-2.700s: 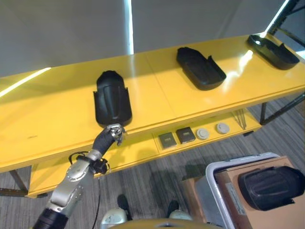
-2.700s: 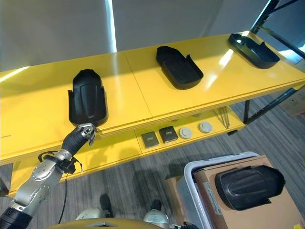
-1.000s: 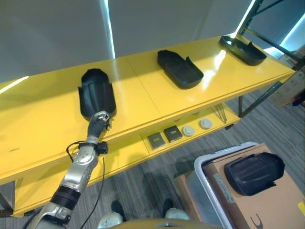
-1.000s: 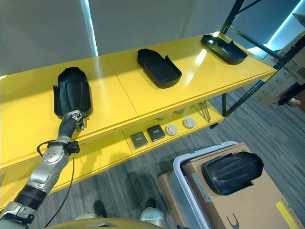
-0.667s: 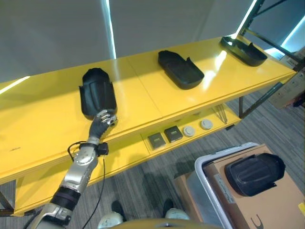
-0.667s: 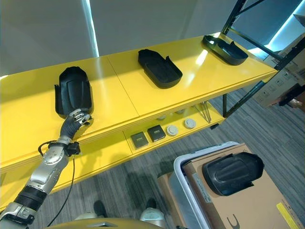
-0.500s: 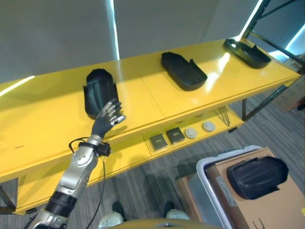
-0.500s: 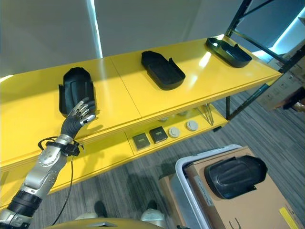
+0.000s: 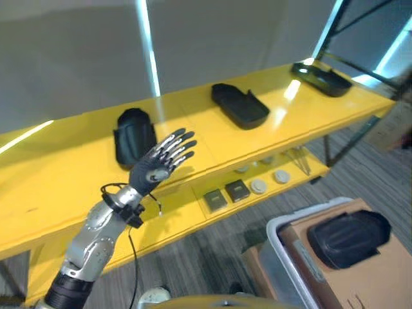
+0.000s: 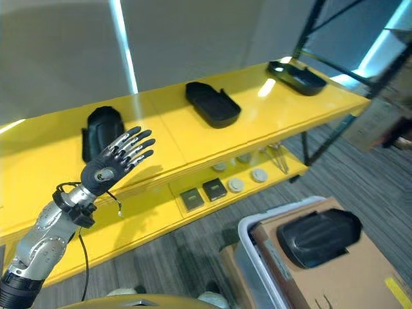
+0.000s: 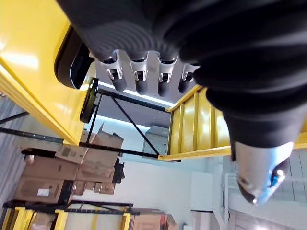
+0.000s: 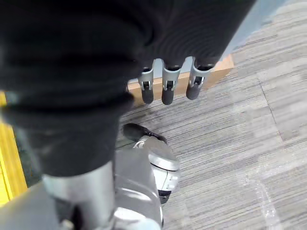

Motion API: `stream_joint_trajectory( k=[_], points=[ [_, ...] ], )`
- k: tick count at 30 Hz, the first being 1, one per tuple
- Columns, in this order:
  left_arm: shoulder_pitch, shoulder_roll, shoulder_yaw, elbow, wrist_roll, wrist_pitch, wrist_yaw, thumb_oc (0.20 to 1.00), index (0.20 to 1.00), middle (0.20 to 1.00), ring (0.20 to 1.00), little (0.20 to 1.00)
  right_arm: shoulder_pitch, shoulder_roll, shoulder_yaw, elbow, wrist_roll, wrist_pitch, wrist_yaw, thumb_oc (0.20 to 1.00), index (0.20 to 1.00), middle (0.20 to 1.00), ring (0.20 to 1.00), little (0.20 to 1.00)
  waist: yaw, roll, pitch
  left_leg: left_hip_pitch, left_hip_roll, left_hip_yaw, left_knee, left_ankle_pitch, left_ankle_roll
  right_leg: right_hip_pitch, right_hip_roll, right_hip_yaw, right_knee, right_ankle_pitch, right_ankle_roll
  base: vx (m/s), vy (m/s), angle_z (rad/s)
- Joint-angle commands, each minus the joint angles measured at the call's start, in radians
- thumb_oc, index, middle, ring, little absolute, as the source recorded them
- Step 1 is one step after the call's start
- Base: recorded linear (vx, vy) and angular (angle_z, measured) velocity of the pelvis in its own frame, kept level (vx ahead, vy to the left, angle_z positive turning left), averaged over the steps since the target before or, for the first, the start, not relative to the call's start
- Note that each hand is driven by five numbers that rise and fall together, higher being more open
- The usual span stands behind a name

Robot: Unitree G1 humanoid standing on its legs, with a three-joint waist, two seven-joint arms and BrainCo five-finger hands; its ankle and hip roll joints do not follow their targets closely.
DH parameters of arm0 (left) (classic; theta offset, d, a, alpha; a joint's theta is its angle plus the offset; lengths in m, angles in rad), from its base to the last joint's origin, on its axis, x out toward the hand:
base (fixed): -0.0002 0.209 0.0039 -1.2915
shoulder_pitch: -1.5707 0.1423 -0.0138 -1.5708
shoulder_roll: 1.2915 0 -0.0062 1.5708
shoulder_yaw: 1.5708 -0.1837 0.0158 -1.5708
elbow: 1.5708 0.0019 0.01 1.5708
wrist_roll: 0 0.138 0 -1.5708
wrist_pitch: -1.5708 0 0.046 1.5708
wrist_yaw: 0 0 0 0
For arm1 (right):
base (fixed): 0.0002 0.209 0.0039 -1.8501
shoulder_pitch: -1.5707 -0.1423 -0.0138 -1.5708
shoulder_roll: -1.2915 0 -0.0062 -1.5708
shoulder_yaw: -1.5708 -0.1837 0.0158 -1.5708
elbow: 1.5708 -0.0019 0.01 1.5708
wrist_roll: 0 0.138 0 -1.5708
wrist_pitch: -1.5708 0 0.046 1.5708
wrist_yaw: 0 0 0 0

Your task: Move parts from the plastic box to the shelf.

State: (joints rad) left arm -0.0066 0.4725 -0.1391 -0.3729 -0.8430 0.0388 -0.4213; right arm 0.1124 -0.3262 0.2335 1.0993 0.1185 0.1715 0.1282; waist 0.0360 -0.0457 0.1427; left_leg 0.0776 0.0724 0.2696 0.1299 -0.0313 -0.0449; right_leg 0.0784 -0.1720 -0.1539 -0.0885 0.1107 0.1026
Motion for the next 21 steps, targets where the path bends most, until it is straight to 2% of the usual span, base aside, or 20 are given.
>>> stream_joint_trajectory(
  k=[1, 5, 7, 8, 9, 10, 11, 12, 13, 14, 15, 17, 18, 20, 21],
  points=[
    [-0.033, 0.0, 0.046, -0.066, -0.041, 0.007, -0.021, 1.0, 1.0, 1.0, 1.0, 1.0, -0.023, -0.045, -0.008, -0.009, 0.023, 0.039, 0.011, 1.0, 1.0, 1.0, 1.0, 1.0, 0.046, 0.003, 0.019, -0.041, -0.082, -0.148, 0.129, -0.181, 0.052, -0.008, -0.019, 0.028, 0.035, -0.033, 0.079, -0.2, 0.204, -1.48],
    [-0.032, 0.011, 0.07, -0.073, -0.048, 0.039, -0.034, 1.0, 1.0, 1.0, 1.0, 1.0, 0.008, -0.039, -0.069, -0.076, 0.089, 0.03, -0.037, 1.0, 1.0, 1.0, 1.0, 1.0, 0.022, 0.014, 0.044, -0.006, -0.103, -0.132, 0.106, -0.195, 0.086, -0.061, -0.077, 0.054, 0.083, 0.013, 0.12, -0.23, 0.217, -1.2],
    [-0.035, 0.011, 0.077, -0.057, -0.041, 0.045, -0.041, 1.0, 1.0, 1.0, 1.0, 1.0, 0.042, -0.027, -0.124, -0.139, 0.194, -0.036, -0.096, 1.0, 1.0, 1.0, 1.0, 1.0, 0.003, 0.02, 0.073, 0.01, -0.121, -0.113, 0.109, -0.205, 0.102, -0.093, -0.126, 0.036, 0.077, 0.056, 0.147, -0.29, 0.228, -1.05],
    [-0.035, 0.013, 0.078, -0.053, -0.041, 0.046, -0.051, 1.0, 1.0, 1.0, 1.0, 1.0, 0.053, -0.025, -0.14, -0.169, 0.239, -0.064, -0.117, 1.0, 1.0, 1.0, 1.0, 1.0, 0.0, 0.021, 0.08, 0.015, -0.126, -0.105, 0.107, -0.206, 0.106, -0.097, -0.139, 0.023, 0.068, 0.07, 0.149, -0.22, 0.15, -0.62],
    [-0.028, 0.014, 0.085, -0.053, -0.037, 0.046, -0.057, 1.0, 1.0, 1.0, 1.0, 1.0, 0.065, -0.021, -0.156, -0.222, 0.264, -0.078, -0.138, 1.0, 1.0, 1.0, 1.0, 1.0, -0.001, 0.02, 0.087, 0.024, -0.131, -0.086, 0.097, -0.203, 0.107, -0.102, -0.16, -0.008, 0.055, 0.094, 0.154, -0.22, 0.114, -0.39],
    [-0.003, 0.008, 0.106, -0.059, -0.024, 0.051, -0.059, 1.0, 1.0, 1.0, 1.0, 1.0, 0.088, -0.015, -0.175, -0.37, 0.307, -0.063, -0.185, 1.0, 1.0, 1.0, 1.0, 1.0, 0.004, 0.02, 0.098, 0.047, -0.136, -0.046, 0.072, -0.198, 0.106, -0.111, -0.191, -0.085, 0.042, 0.142, 0.159, -0.21, 0.083, -0.35],
    [0.006, 0.007, 0.113, -0.061, -0.024, 0.056, -0.064, 1.0, 1.0, 1.0, 1.0, 1.0, 0.095, -0.013, -0.181, -0.412, 0.333, -0.076, -0.206, 1.0, 1.0, 1.0, 1.0, 1.0, 0.007, 0.017, 0.098, 0.05, -0.139, -0.03, 0.062, -0.193, 0.106, -0.12, -0.201, -0.108, 0.041, 0.158, 0.159, -0.2, 0.074, -1.0],
    [0.026, 0.006, 0.124, -0.066, -0.025, 0.053, -0.052, 1.0, 1.0, 1.0, 1.0, 1.0, 0.101, -0.008, -0.193, -0.513, 0.349, -0.085, -0.248, 1.0, 1.0, 1.0, 1.0, 1.0, 0.014, 0.029, 0.099, 0.074, -0.132, -0.004, 0.036, -0.204, 0.103, -0.13, -0.203, -0.168, 0.05, 0.175, 0.159, -0.24, 0.076, -1.48],
    [0.046, 0.006, 0.138, -0.07, -0.022, 0.042, -0.042, 1.0, 1.0, 1.0, 1.0, 1.0, 0.097, 0.001, -0.202, -0.639, 0.361, -0.086, -0.286, 1.0, 1.0, 1.0, 1.0, 1.0, 0.024, 0.033, 0.099, 0.088, -0.137, 0.05, -0.003, -0.198, 0.113, -0.16, -0.227, -0.241, 0.107, 0.2, 0.159, -0.28, 0.096, -1.58],
    [0.051, 0.005, 0.141, -0.063, -0.018, 0.039, -0.052, 1.0, 1.0, 1.0, 1.0, 1.0, 0.093, 0.006, -0.21, -0.706, 0.367, -0.107, -0.328, 1.0, 1.0, 1.0, 1.0, 1.0, 0.023, 0.037, 0.096, 0.092, -0.141, 0.073, -0.023, -0.194, 0.125, -0.171, -0.242, -0.263, 0.163, 0.204, 0.159, -0.34, 0.117, -1.87],
    [0.047, 0.012, 0.142, -0.044, -0.021, 0.015, -0.046, 1.0, 1.0, 1.0, 1.0, 1.0, 0.083, -0.001, -0.236, -0.8, 0.354, -0.117, -0.351, 1.0, 1.0, 1.0, 1.0, 1.0, 0.01, 0.048, 0.089, 0.089, -0.146, 0.094, -0.039, -0.193, 0.151, -0.172, -0.249, -0.265, 0.264, 0.184, 0.159, -0.24, 0.091, -1.63],
    [0.034, 0.018, 0.136, -0.032, -0.048, 0.012, -0.047, 1.0, 1.0, 1.0, 1.0, 1.0, 0.072, -0.007, -0.259, -0.873, 0.364, -0.146, -0.389, 1.0, 1.0, 1.0, 1.0, 1.0, 0.002, 0.061, 0.079, 0.08, -0.148, 0.113, -0.05, -0.191, 0.174, -0.174, -0.253, -0.255, 0.35, 0.136, 0.159, -0.14, 0.052, -0.93],
    [0.033, 0.019, 0.135, -0.031, -0.049, 0.01, -0.044, 1.0, 1.0, 1.0, 1.0, 1.0, 0.07, -0.008, -0.262, -0.883, 0.365, -0.146, -0.395, 1.0, 1.0, 1.0, 1.0, 1.0, 0.002, 0.063, 0.077, 0.08, -0.149, 0.116, -0.052, -0.19, 0.176, -0.175, -0.254, -0.253, 0.362, 0.129, 0.159, -0.08, 0.031, -0.36],
    [0.026, 0.023, 0.127, -0.025, -0.047, -0.004, -0.018, 1.0, 1.0, 1.0, 1.0, 1.0, 0.041, -0.016, -0.29, -0.971, 0.378, -0.154, -0.441, 1.0, 1.0, 1.0, 1.0, 1.0, -0.004, 0.082, 0.063, 0.07, -0.144, 0.144, -0.077, -0.173, 0.192, -0.164, -0.248, -0.251, 0.459, 0.046, 0.149, -0.07, -0.015, -0.46],
    [0.026, 0.025, 0.126, -0.024, -0.048, -0.007, -0.011, 1.0, 1.0, 1.0, 1.0, 1.0, 0.033, -0.018, -0.294, -0.989, 0.382, -0.156, -0.45, 1.0, 1.0, 1.0, 1.0, 1.0, -0.003, 0.085, 0.06, 0.068, -0.142, 0.15, -0.081, -0.167, 0.193, -0.16, -0.244, -0.253, 0.47, 0.028, 0.145, -0.06, -0.134, -0.53]
  ],
)
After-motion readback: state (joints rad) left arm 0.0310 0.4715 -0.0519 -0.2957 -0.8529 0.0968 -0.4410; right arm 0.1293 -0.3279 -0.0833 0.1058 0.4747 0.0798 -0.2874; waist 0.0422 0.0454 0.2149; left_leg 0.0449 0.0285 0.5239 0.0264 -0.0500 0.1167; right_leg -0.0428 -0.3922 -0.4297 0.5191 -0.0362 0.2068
